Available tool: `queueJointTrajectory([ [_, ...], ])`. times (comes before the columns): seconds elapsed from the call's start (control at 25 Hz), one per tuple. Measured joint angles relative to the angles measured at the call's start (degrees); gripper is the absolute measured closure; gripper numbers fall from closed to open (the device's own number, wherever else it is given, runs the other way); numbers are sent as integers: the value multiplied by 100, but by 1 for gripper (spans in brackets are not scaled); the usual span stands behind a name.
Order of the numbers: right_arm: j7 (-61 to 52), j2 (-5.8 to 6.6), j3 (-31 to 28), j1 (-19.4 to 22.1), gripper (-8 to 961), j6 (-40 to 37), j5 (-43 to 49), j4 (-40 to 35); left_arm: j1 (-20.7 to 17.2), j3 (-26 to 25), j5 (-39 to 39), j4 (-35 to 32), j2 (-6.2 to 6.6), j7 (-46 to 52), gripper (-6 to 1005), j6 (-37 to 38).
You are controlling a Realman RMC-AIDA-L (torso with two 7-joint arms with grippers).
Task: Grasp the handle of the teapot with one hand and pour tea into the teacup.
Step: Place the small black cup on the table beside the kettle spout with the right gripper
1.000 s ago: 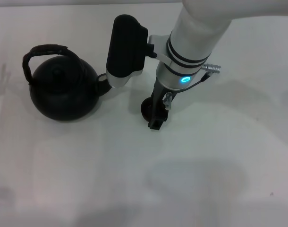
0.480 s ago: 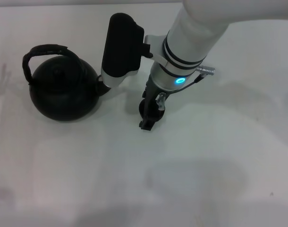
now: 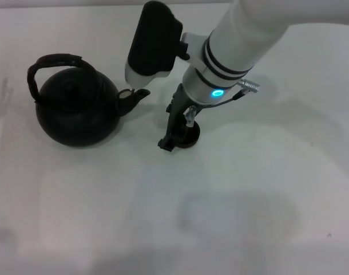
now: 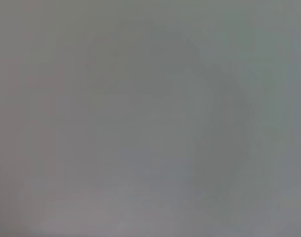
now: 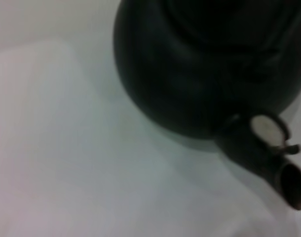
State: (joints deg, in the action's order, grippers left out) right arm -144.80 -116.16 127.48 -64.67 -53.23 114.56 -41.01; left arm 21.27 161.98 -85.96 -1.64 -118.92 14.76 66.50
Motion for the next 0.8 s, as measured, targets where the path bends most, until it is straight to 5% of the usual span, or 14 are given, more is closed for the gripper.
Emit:
queueJointTrajectory([
  [0.8, 187, 85, -2264, 1315, 108, 420, 594, -38, -107, 6, 5, 4, 6, 0, 111, 203],
])
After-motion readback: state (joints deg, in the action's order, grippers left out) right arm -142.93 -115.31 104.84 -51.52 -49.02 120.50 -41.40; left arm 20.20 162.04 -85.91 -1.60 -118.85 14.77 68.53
